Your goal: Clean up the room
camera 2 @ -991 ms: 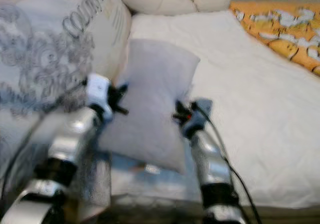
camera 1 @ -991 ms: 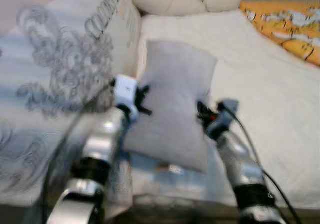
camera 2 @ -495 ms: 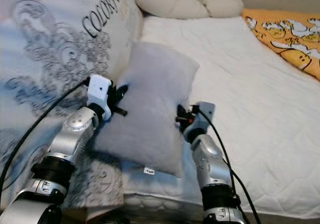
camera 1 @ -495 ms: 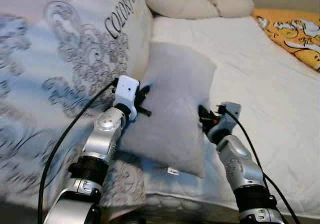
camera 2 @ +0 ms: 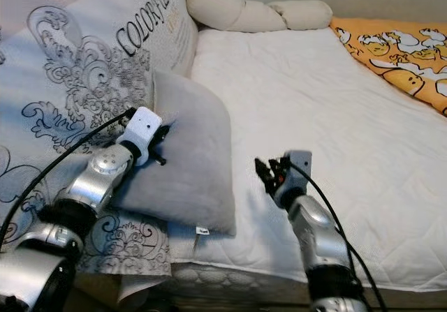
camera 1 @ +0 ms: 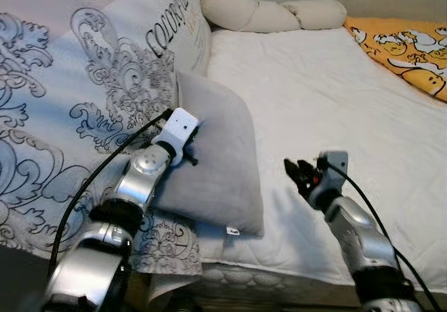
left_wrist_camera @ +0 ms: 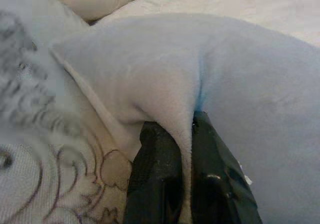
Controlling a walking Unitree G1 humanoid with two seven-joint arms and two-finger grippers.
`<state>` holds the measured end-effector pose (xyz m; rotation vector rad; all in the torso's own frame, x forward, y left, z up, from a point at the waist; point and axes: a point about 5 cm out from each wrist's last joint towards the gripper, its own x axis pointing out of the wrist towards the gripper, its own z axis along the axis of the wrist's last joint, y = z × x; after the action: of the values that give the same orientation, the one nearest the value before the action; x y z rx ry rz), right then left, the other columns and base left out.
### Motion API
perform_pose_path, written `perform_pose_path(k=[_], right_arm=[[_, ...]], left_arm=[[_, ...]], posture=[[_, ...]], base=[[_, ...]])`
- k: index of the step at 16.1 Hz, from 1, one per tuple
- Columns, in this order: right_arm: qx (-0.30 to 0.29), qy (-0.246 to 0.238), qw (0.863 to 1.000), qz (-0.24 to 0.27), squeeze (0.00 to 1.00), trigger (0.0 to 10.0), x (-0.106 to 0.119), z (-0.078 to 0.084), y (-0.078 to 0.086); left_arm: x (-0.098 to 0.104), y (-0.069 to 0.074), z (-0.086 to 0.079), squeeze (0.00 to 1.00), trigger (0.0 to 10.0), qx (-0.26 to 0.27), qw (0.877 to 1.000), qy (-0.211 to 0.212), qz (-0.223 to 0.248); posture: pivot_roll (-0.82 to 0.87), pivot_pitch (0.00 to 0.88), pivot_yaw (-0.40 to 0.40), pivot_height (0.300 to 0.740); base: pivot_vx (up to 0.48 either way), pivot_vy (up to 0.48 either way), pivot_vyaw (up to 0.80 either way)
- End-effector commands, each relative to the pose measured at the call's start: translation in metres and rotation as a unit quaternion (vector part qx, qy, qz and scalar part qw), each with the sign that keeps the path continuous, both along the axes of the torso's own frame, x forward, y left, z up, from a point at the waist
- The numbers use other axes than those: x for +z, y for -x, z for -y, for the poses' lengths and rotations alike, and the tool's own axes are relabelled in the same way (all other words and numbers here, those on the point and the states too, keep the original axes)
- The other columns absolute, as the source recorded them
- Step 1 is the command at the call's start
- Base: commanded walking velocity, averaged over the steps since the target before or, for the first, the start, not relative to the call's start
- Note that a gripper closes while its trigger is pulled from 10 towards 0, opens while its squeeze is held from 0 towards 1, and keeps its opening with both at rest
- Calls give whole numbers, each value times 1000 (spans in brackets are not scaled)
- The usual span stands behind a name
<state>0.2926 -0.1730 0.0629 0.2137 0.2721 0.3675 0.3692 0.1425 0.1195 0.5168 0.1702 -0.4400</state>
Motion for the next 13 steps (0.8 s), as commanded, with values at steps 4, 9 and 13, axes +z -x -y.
perform_pose_path(k=[4, 9, 13], right_arm=[[126, 18, 991, 28, 78, 10000, 20, -1, 8], [198, 17, 980, 23, 0, 10000, 26, 2, 22], [257, 21, 966, 18, 0, 10000, 28, -1, 33]], left_arm=[[34, -18, -26, 0, 10000, -24, 996, -87, 0], [55, -21, -47, 0, 10000, -16, 994, -104, -15], [75, -22, -59, 0, 10000, 8, 991, -130, -7]], posture=[[-30, 0, 67, 740], [-25, 0, 68, 740], [-23, 0, 64, 740]], base=[[0, 0, 0], [0, 0, 0], [0, 0, 0]])
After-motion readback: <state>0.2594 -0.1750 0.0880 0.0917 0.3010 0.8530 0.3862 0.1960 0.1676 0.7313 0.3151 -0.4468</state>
